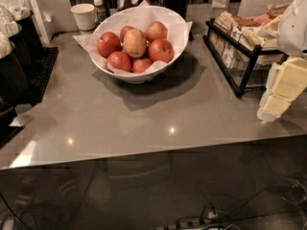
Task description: Pick apple from white bowl
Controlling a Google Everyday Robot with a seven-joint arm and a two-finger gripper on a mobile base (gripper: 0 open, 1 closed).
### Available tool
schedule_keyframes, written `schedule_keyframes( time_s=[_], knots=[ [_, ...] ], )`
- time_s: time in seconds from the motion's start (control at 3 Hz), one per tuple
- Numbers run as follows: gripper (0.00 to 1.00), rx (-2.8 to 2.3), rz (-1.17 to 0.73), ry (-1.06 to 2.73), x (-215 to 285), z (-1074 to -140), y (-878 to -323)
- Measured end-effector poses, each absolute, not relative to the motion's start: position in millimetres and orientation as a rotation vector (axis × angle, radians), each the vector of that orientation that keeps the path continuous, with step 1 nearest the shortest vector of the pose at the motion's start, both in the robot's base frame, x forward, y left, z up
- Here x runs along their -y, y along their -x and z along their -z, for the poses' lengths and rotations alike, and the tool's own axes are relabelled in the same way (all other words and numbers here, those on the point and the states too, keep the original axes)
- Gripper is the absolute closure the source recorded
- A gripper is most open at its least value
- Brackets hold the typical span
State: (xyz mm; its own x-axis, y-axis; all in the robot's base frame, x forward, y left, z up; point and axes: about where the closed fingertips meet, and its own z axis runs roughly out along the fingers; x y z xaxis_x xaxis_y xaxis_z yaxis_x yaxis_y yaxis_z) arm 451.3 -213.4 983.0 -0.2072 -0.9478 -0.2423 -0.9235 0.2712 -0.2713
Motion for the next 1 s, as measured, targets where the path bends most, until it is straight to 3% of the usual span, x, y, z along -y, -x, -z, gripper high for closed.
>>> schedule_keyframes(
  time_s=[1.0],
  knots=[
    [0.0,-1.839,-0.298,1.705,129,-1014,-584]
  ],
)
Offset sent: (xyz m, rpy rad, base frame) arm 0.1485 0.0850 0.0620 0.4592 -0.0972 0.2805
